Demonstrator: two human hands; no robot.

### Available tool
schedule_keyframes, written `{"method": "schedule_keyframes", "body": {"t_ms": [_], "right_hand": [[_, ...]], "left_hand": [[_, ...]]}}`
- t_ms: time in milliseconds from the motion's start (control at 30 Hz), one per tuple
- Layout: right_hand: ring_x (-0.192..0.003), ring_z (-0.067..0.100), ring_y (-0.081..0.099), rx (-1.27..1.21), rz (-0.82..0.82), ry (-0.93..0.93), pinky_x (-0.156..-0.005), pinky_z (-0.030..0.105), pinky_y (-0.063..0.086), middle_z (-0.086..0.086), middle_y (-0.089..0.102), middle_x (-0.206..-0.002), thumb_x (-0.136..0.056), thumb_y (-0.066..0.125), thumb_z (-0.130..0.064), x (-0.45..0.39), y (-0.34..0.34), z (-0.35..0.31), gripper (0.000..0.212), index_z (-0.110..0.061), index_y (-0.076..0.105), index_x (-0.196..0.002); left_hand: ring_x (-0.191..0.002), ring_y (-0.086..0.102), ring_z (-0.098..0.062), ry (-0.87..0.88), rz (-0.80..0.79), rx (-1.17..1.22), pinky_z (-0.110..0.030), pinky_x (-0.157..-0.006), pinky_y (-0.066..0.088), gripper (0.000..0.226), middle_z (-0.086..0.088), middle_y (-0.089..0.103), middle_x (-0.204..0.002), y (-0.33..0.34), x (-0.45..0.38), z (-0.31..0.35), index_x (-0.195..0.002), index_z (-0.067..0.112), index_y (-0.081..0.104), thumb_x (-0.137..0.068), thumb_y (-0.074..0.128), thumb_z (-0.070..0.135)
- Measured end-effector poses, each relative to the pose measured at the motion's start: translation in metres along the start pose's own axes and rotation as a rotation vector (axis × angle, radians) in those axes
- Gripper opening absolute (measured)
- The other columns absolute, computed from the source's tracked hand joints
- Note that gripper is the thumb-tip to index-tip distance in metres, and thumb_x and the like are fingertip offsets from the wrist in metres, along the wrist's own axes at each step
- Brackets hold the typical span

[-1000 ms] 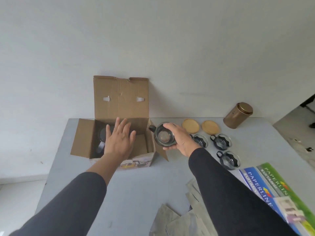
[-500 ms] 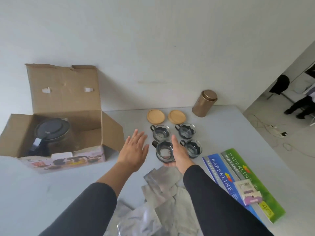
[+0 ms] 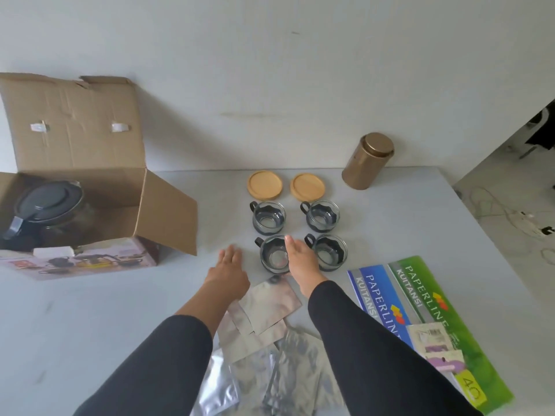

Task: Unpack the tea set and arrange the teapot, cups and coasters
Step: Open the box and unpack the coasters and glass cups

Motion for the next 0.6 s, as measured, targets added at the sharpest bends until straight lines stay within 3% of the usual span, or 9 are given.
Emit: {"method": "schedule_keyframes", "body": {"t_ms": [100, 200, 600], "right_hand": [[-0.113, 0.025, 0.054, 0.120, -0.006, -0.070, -0.086, 0.025, 0.036, 0.010, 0.061, -0.119, -0.101, 0.034, -0.039, -0.0021, 0.0041, -0.0006, 0.043, -0.009, 0.056, -0.122], [-0.119, 0.025, 0.052, 0.143, -0.003, -0.112, -0.095, 0.026, 0.036, 0.010, 0.059, -0.127, -0.101, 0.034, -0.037, -0.0010, 0.0089, 0.0010, 0.042, -0.010, 0.053, -0.128], [-0.122, 0.027, 0.050, 0.167, 0.058, -0.120, -0.098, 0.028, 0.035, 0.011, 0.057, -0.130, -0.103, 0.029, -0.030, -0.0057, 0.0102, 0.0063, 0.040, -0.008, 0.051, -0.129]], "left_hand": [[-0.148, -0.009, -0.018, -0.004, -0.028, 0.002, -0.039, -0.117, 0.017, 0.064, 0.001, -0.013, -0.159, -0.0018, -0.0021, 0.0010, -0.152, 0.013, -0.002, -0.098, 0.033, 0.016], [-0.148, -0.008, -0.018, 0.001, -0.024, 0.015, -0.037, -0.118, 0.018, 0.067, 0.002, -0.014, -0.159, -0.0004, -0.0007, -0.0010, -0.152, 0.015, -0.002, -0.096, 0.034, 0.011], [-0.148, -0.009, -0.019, 0.024, -0.017, 0.004, -0.034, -0.120, 0.013, 0.071, 0.001, -0.016, -0.159, 0.0025, 0.0042, -0.0036, -0.152, 0.015, -0.004, -0.094, 0.036, 0.009]]}}
Point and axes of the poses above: each hand's wrist, its own x-axis away from the middle knuckle, its own y-axis out of the palm, z = x × y, the point moved 2 cm from there along -x, towards the middle knuckle
